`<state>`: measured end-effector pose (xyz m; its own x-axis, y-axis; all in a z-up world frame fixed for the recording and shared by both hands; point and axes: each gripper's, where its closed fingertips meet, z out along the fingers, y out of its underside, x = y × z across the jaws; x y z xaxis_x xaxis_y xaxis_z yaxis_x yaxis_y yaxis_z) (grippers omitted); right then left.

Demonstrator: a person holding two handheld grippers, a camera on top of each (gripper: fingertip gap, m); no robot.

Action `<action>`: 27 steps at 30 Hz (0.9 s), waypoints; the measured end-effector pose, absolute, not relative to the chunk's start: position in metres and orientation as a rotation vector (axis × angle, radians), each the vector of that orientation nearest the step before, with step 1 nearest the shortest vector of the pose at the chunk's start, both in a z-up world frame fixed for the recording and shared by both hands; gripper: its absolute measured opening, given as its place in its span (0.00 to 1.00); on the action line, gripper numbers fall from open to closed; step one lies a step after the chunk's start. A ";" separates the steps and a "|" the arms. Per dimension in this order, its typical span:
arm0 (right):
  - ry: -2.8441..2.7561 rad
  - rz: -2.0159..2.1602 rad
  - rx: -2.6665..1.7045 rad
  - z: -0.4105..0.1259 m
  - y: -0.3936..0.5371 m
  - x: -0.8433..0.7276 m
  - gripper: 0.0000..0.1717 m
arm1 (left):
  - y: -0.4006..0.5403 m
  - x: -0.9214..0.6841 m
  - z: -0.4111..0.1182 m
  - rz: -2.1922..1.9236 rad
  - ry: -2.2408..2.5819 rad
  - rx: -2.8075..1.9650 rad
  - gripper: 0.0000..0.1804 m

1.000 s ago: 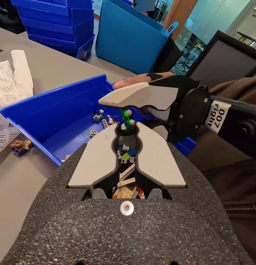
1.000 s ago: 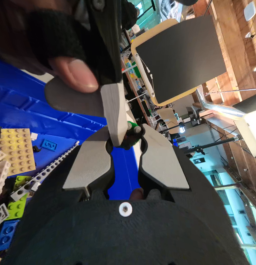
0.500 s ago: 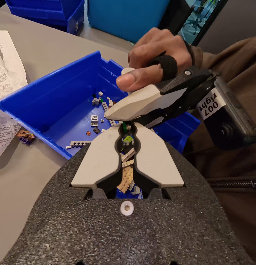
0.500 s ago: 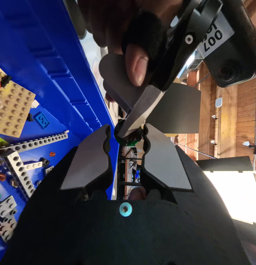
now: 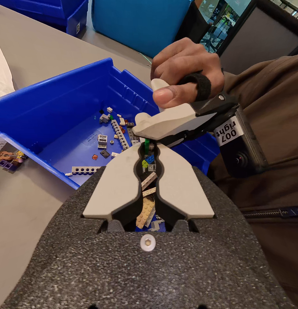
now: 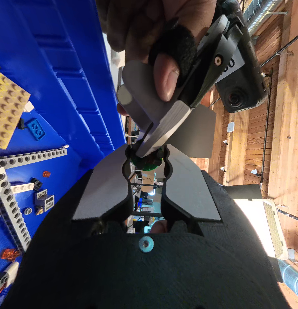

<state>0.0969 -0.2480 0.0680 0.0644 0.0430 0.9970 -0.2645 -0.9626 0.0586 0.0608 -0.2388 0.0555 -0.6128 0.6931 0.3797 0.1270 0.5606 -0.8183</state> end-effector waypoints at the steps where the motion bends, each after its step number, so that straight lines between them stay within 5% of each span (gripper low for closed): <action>1: -0.213 1.993 2.101 0.068 -0.249 0.096 0.21 | -0.239 0.061 0.055 1.015 -2.078 -0.653 0.06; 12: -0.175 2.061 1.982 0.075 -0.253 0.090 0.18 | -0.244 0.060 0.063 1.043 -1.995 -0.598 0.05; 24: -0.381 1.958 2.310 0.060 -0.252 0.087 0.29 | -0.236 0.064 0.051 1.034 -2.178 -0.772 0.05; 27: -0.343 1.937 2.325 0.059 -0.247 0.091 0.23 | -0.235 0.062 0.051 1.037 -2.184 -0.799 0.06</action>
<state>0.0907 -0.2472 0.0593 0.1675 -0.1106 0.9797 -0.2323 -0.9701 -0.0698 0.0616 -0.2348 0.0509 -0.6482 0.7203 0.2472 0.2637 0.5168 -0.8145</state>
